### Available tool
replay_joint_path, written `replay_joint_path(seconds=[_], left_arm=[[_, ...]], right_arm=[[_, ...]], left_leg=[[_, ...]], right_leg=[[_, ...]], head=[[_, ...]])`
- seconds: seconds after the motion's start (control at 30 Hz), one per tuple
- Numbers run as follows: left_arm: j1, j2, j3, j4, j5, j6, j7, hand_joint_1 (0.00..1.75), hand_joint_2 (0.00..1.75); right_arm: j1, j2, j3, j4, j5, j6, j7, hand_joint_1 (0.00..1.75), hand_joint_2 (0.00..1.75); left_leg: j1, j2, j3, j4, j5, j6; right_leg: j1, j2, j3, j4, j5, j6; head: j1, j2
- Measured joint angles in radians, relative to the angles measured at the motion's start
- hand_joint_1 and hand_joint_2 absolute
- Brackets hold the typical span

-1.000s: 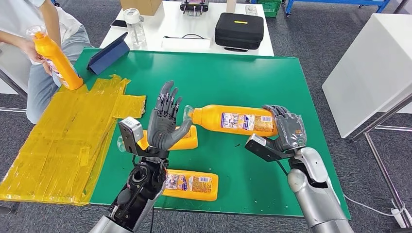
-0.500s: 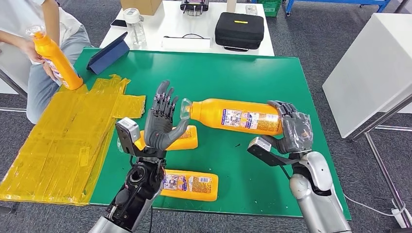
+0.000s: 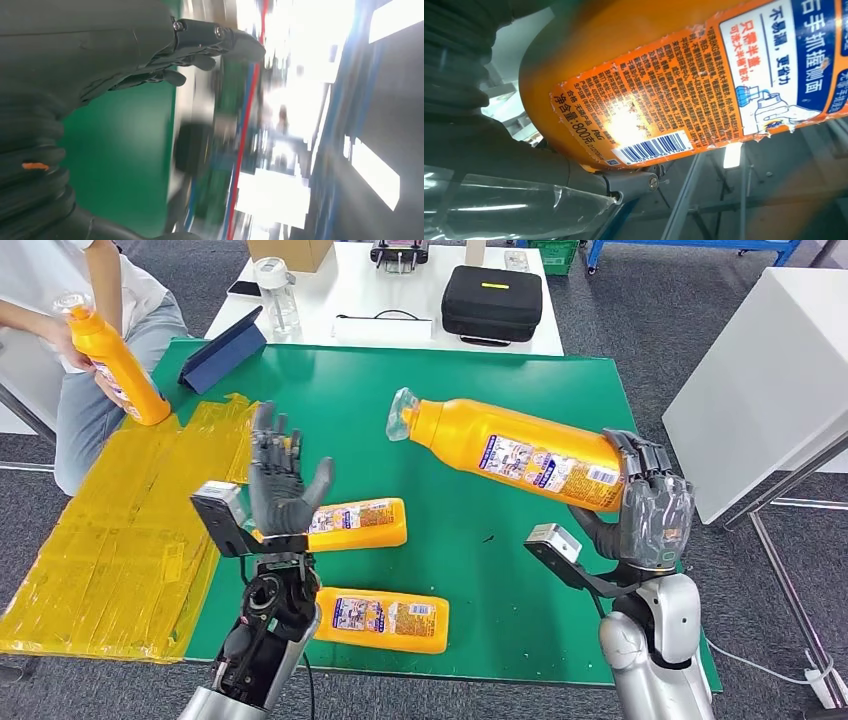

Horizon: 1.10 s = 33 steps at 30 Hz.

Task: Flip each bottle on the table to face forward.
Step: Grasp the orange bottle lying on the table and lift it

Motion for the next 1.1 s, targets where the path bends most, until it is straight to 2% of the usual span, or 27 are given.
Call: replay_joint_path(seconds=[0.17,0.47,0.63,0.93,1.1], left_arm=[[-0.038,-0.001,0.073,0.037,0.021,0.055,-0.034,0.00,1.75],[-0.090,-0.003,0.093,0.135,0.033,-0.004,-0.039,0.00,1.75],[-0.102,-0.005,0.076,0.171,0.019,-0.095,-0.025,0.00,1.75],[-0.116,-0.016,-0.002,0.208,-0.031,-0.252,0.008,0.00,1.75],[-0.118,-0.017,-0.018,0.217,-0.032,-0.279,0.016,0.00,1.75]], right_arm=[[-0.007,0.028,-0.005,0.000,0.010,-0.001,-0.006,1.75,1.75],[-0.020,0.043,-0.006,0.004,0.011,-0.002,-0.016,1.75,1.75],[-0.016,0.046,-0.006,0.005,0.010,-0.005,-0.018,1.75,1.75],[0.034,0.060,-0.017,-0.012,0.022,0.000,-0.018,1.75,1.75],[0.047,0.064,-0.019,-0.024,0.023,0.002,-0.018,1.75,1.75]], left_leg=[[0.000,0.000,0.000,0.000,0.000,0.000],[0.000,0.000,0.000,0.000,0.000,0.000],[0.000,0.000,0.000,0.000,0.000,0.000],[0.000,0.000,0.000,0.000,0.000,0.000],[0.000,0.001,0.000,0.000,0.000,0.000]], right_leg=[[0.000,0.000,0.000,0.000,0.000,0.000],[-0.001,0.000,0.000,0.000,0.000,0.000],[0.000,0.000,0.000,0.000,0.000,0.000],[0.000,0.000,-0.001,0.000,0.000,0.000],[0.000,0.000,-0.001,0.000,0.000,0.000]], head=[[0.000,0.000],[0.000,0.000],[0.000,0.000],[0.000,0.000],[0.000,0.000]])
